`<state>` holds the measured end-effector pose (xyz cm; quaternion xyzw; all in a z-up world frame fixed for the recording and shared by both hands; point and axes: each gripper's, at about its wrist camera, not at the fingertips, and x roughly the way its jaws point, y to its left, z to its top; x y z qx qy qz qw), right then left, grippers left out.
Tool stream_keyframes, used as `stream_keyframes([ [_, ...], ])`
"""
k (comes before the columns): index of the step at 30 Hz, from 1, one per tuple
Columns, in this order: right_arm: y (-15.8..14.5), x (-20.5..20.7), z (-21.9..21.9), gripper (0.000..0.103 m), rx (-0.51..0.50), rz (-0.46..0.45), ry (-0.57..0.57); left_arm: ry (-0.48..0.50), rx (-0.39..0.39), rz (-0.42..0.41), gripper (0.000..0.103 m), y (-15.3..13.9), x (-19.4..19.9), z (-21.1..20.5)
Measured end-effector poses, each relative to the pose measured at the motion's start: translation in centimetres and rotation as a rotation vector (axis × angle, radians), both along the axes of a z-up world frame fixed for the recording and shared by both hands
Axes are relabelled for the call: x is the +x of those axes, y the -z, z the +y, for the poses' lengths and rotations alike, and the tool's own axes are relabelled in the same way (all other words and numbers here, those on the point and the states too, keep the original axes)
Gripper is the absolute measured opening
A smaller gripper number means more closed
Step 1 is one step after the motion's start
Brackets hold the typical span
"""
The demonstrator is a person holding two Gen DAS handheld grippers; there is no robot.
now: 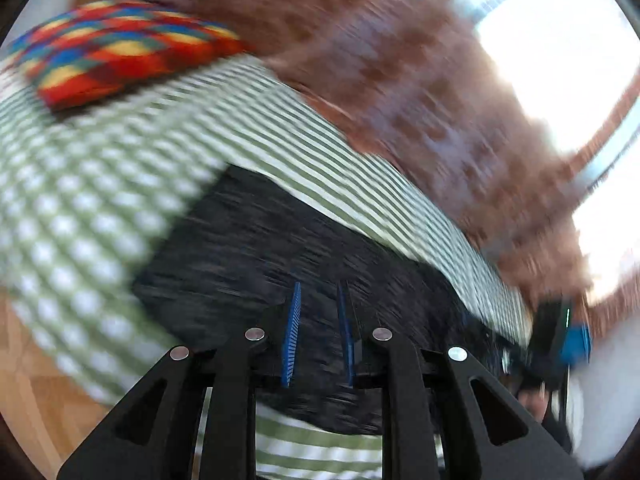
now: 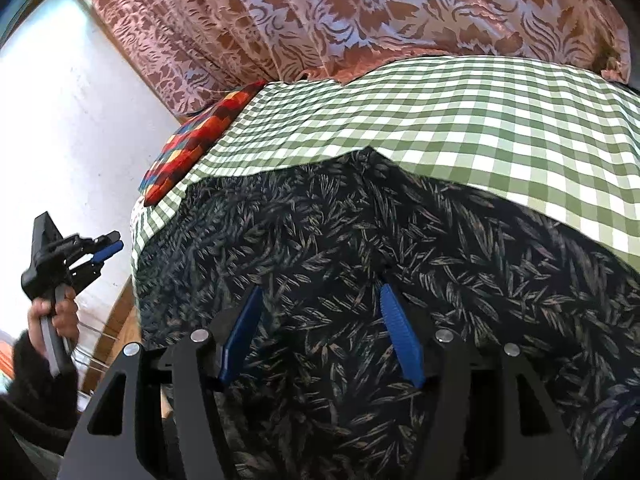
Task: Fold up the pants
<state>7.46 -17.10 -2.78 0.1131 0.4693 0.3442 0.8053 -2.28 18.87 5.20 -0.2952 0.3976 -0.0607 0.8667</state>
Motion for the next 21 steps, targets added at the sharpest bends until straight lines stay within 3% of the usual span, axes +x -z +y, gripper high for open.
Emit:
stream_keyframes([
  [5,-2.8,2.3,-0.7,0.060,-0.017,-0.049,0.026,0.236,0.021,0.011,0.016,1.8,1.9,-8.1],
  [8,-2.7,5.1,0.1,0.060,-0.071,-0.038,0.040,0.302,0.109,0.038,0.016,2.9,2.2,-11.5],
  [12,-0.7,8.9,2.7,0.060,-0.143,0.029,0.006,0.330,0.159,0.082,0.016,4.4,1.4,-12.6],
  [13,0.0,9.3,3.1,0.055,-0.156,0.048,-0.011,0.324,0.191,0.099,0.016,5.0,1.0,-12.4],
  [14,0.8,9.7,3.8,0.036,-0.177,0.068,-0.035,0.311,0.232,0.122,0.016,5.8,0.8,-12.3],
  [16,1.7,9.9,5.0,0.020,-0.274,0.042,-0.045,0.291,0.173,0.124,0.016,6.6,0.8,-11.2],
  [17,1.8,9.9,5.3,0.014,-0.293,0.013,-0.048,0.277,0.137,0.131,0.016,6.9,1.0,-10.7],
  [21,2.7,10.7,5.0,0.012,-0.284,-0.005,-0.019,0.248,0.056,0.143,0.016,6.7,1.9,-9.7],
])
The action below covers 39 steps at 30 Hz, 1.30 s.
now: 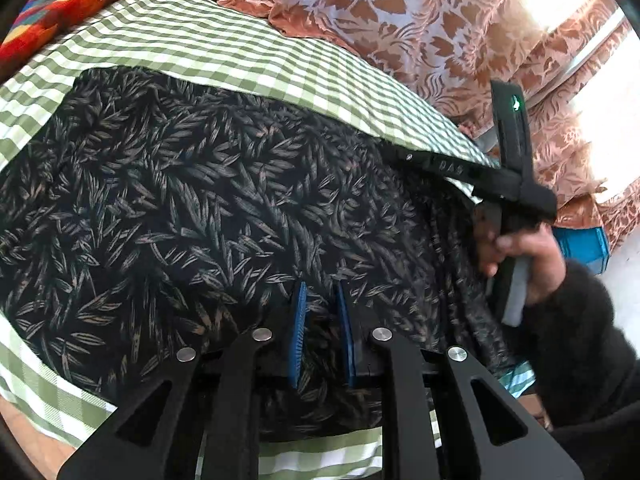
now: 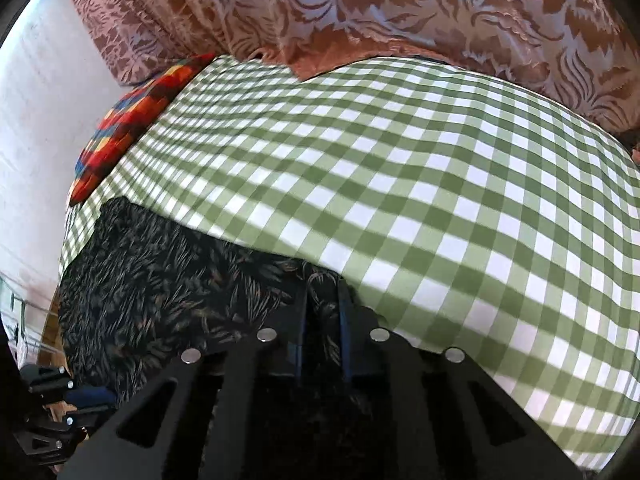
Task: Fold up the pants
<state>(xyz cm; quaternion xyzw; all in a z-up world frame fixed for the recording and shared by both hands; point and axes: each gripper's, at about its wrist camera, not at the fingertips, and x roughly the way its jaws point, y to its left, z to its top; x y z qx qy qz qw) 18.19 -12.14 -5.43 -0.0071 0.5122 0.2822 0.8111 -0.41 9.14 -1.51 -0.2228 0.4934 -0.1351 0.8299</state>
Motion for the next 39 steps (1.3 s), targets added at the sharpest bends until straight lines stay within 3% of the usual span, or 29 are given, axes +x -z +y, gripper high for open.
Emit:
stream_keyframes([
  [2,0.1,-0.1,0.5,0.013,-0.023,-0.029,0.002,-0.009,-0.007,-0.021,0.022,-0.8,-0.4,0.5],
  [3,0.1,-0.2,0.7,0.013,-0.030,-0.035,0.003,-0.035,-0.031,-0.034,0.032,-1.5,-0.9,1.4],
  [6,-0.4,-0.6,0.4,0.016,-0.020,-0.035,0.018,-0.130,-0.056,-0.069,0.035,-2.8,-2.8,4.5],
  [7,-0.9,-0.7,0.1,0.025,-0.012,-0.037,0.031,-0.159,-0.042,-0.080,0.035,-3.1,-3.2,5.5],
  [8,-1.6,-1.0,-0.2,0.041,-0.019,-0.064,0.052,-0.195,-0.032,-0.088,0.035,-3.4,-4.0,6.7],
  [10,-3.3,-2.0,-0.6,0.049,0.013,-0.117,0.060,-0.237,-0.033,-0.085,0.035,-3.6,-4.8,8.2],
  [14,-5.5,-4.3,0.6,0.049,0.118,-0.116,-0.042,-0.380,0.010,-0.014,0.035,-2.4,-6.9,11.4],
  [17,-5.4,-6.1,3.2,0.049,0.144,-0.080,-0.150,-0.480,-0.049,0.050,0.035,-0.7,-7.6,13.8],
  [19,-4.7,-7.9,5.8,0.049,0.144,-0.050,-0.227,-0.543,-0.128,0.075,0.035,0.4,-8.2,15.5],
  [20,-4.4,-8.5,6.8,0.049,0.142,-0.039,-0.254,-0.570,-0.163,0.075,0.038,0.7,-8.5,16.1],
  [22,-3.7,-10.0,8.8,0.048,0.125,-0.029,-0.306,-0.623,-0.224,0.047,0.063,0.9,-9.1,17.2],
  [25,-2.6,-11.0,10.7,0.048,0.054,-0.045,-0.320,-0.648,-0.261,0.019,0.065,0.9,-8.7,17.7],
  [29,-1.1,-10.1,11.1,0.048,0.015,-0.022,-0.289,-0.649,-0.220,0.029,0.065,1.6,-7.1,17.5],
  [32,-0.4,-9.3,10.6,0.049,0.046,0.003,-0.274,-0.662,-0.247,0.048,0.065,2.5,-6.3,17.4],
  [35,-0.5,-9.4,10.3,0.049,0.058,-0.005,-0.276,-0.669,-0.232,0.057,0.054,3.0,-5.4,17.2],
  [36,-0.4,-9.4,10.2,0.049,0.059,-0.009,-0.275,-0.671,-0.238,0.059,0.046,3.2,-5.1,17.3],
  [37,-0.5,-9.6,10.3,0.050,0.059,-0.010,-0.275,-0.678,-0.235,0.060,0.028,3.4,-5.0,17.4],
  [39,-0.5,-9.6,10.2,0.050,0.060,-0.017,-0.277,-0.686,-0.243,0.066,0.016,3.7,-4.9,17.5],
])
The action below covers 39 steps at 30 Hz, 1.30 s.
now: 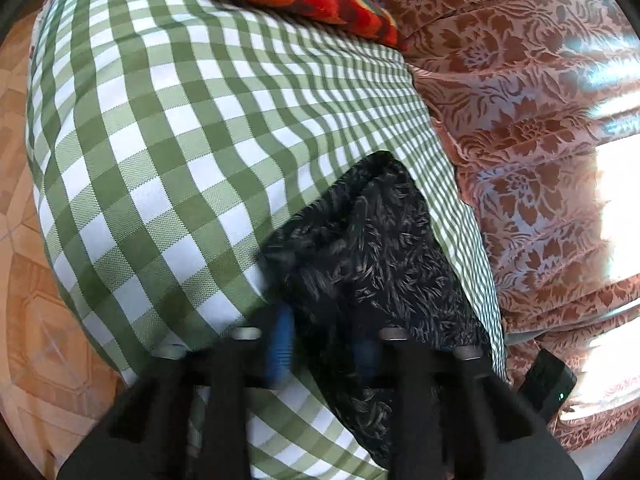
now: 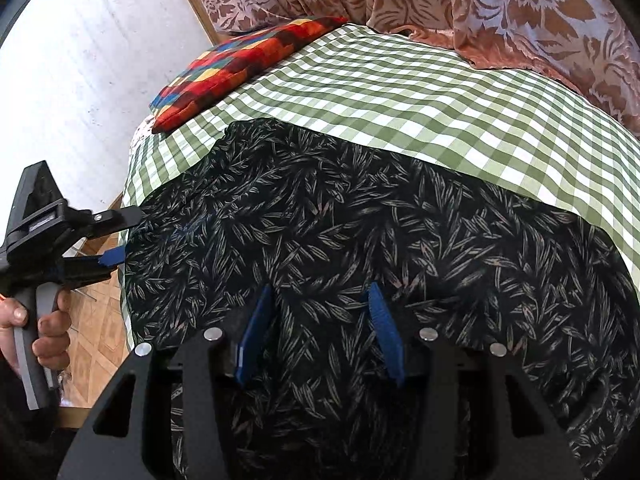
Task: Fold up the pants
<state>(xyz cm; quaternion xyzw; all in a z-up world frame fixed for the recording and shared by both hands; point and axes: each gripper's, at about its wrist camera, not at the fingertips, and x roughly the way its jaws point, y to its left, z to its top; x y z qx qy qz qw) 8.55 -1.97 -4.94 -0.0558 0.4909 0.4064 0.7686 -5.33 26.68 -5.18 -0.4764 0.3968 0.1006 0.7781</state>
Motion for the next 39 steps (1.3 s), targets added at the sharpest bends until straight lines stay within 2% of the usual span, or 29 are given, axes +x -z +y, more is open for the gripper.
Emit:
stream_keyframes([
  [2,0.0,-0.2,0.0,0.050,0.003,-0.008,0.001,0.009,0.024,-0.031,0.014,-0.7,-0.2,-0.4],
  [4,0.0,-0.3,-0.1,0.050,0.005,-0.016,0.002,0.064,0.087,-0.097,0.013,-2.7,0.1,-1.5],
  [7,0.1,-0.2,-0.2,0.050,0.016,-0.013,0.005,0.222,0.190,-0.238,0.013,-6.3,0.8,-5.0],
  [10,0.1,0.1,-0.6,0.052,0.043,0.020,0.014,0.364,0.305,-0.293,0.013,-8.1,1.3,-8.7],
  [12,-0.3,0.5,-1.2,0.053,0.072,0.068,0.032,0.434,0.355,-0.296,0.013,-8.5,1.5,-10.9],
  [14,-1.0,0.8,-2.1,0.067,0.121,0.123,0.054,0.480,0.394,-0.298,0.013,-8.6,1.5,-12.3],
  [15,-1.6,0.9,-2.8,0.070,0.158,0.144,0.063,0.499,0.416,-0.298,0.013,-8.6,1.4,-13.0],
  [17,-2.7,0.9,-4.0,0.070,0.241,0.180,0.064,0.530,0.439,-0.301,0.013,-8.6,1.4,-14.0],
  [20,-3.8,1.3,-5.3,0.076,0.382,0.292,0.043,0.563,0.500,-0.296,0.013,-8.6,1.5,-15.1],
  [24,-4.7,1.2,-5.1,0.079,0.468,0.364,-0.003,0.615,0.583,-0.293,0.013,-8.6,1.4,-16.6],
  [30,-5.5,1.1,-3.5,0.083,0.482,0.408,-0.042,0.687,0.685,-0.280,0.013,-8.1,1.2,-18.9],
  [34,-5.4,1.4,-2.1,0.083,0.401,0.389,-0.051,0.718,0.736,-0.267,0.013,-7.9,1.3,-20.1],
  [36,-5.2,1.4,-1.0,0.081,0.317,0.360,-0.056,0.729,0.746,-0.257,0.013,-7.7,1.4,-20.4],
  [39,-4.7,1.7,-0.5,0.063,0.252,0.340,-0.039,0.739,0.751,-0.245,0.013,-7.4,1.6,-20.6],
])
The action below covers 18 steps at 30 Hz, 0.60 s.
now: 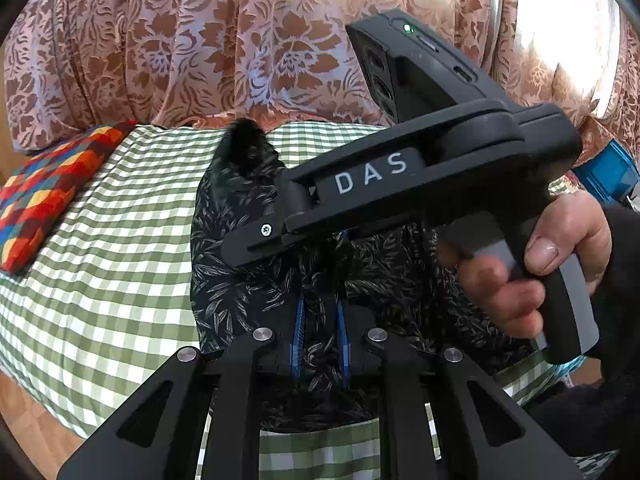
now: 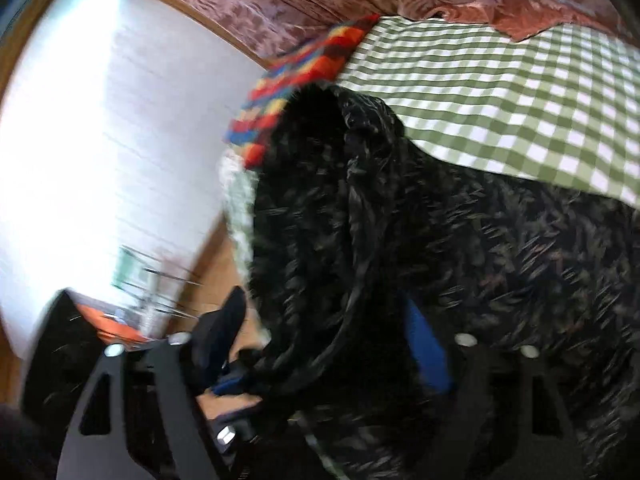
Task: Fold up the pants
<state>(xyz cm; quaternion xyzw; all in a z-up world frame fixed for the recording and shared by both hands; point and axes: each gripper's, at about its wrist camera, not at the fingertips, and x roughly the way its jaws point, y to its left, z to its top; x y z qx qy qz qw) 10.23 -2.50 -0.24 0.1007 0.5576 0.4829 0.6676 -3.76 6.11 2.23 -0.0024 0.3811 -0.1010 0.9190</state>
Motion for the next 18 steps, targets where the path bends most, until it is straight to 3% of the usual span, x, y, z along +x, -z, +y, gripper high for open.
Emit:
stream_keyframes([
  [5,0.0,0.1,-0.1,0.027,-0.010,-0.021,-0.016,0.002,0.010,0.008,0.013,0.2,0.2,-0.2],
  [7,0.0,0.0,-0.1,0.021,-0.018,-0.035,-0.017,0.001,0.013,0.011,0.013,0.2,0.2,-0.2],
  [11,0.3,0.3,0.5,0.017,-0.022,-0.046,-0.017,-0.002,0.008,0.016,0.014,-0.1,0.1,-0.1],
  [14,0.2,0.2,0.2,0.015,-0.017,-0.045,-0.014,-0.008,-0.016,0.018,0.020,-0.5,-0.1,0.3],
  [16,0.1,0.1,0.0,0.014,-0.011,-0.044,-0.013,-0.010,-0.036,0.016,0.032,-0.8,-0.5,0.7],
  [18,0.0,0.2,-0.2,0.014,-0.006,-0.036,-0.010,0.009,-0.091,0.016,0.033,-1.5,-1.1,1.7],
])
